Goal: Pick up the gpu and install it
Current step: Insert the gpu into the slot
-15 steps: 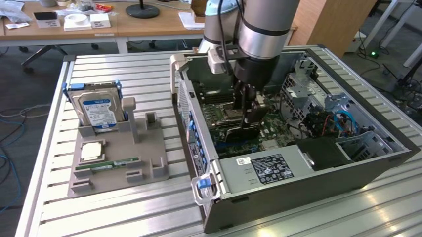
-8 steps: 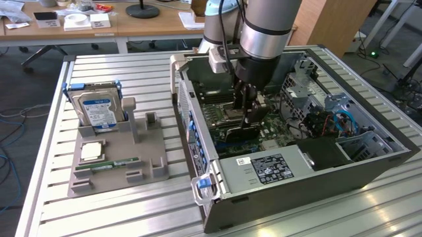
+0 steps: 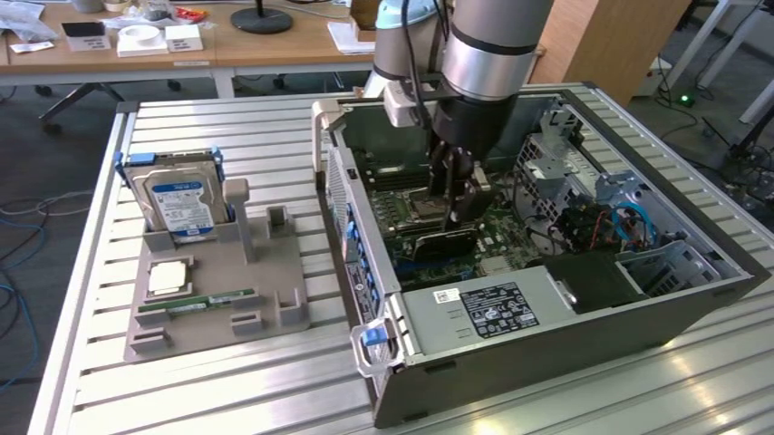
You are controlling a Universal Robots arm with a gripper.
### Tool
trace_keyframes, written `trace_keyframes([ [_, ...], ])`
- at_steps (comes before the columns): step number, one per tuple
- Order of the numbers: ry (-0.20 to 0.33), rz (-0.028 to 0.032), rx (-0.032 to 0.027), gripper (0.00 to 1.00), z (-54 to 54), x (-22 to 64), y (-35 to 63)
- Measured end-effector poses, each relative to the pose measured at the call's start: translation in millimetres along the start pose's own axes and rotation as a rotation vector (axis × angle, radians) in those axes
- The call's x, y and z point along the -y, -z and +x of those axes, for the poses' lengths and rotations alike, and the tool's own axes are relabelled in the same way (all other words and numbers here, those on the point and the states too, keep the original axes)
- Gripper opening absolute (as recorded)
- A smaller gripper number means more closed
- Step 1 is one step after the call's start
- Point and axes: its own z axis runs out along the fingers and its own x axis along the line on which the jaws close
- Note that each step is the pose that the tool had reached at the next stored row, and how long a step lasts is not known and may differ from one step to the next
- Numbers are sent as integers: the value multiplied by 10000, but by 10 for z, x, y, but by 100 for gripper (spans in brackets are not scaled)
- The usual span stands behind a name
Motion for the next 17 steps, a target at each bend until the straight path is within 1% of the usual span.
trace_keyframes([
  [13,0,0,-1,63,-5,4,325],
  [15,0,0,-1,63,-6,5,365],
  [17,0,0,0,63,-6,5,381],
])
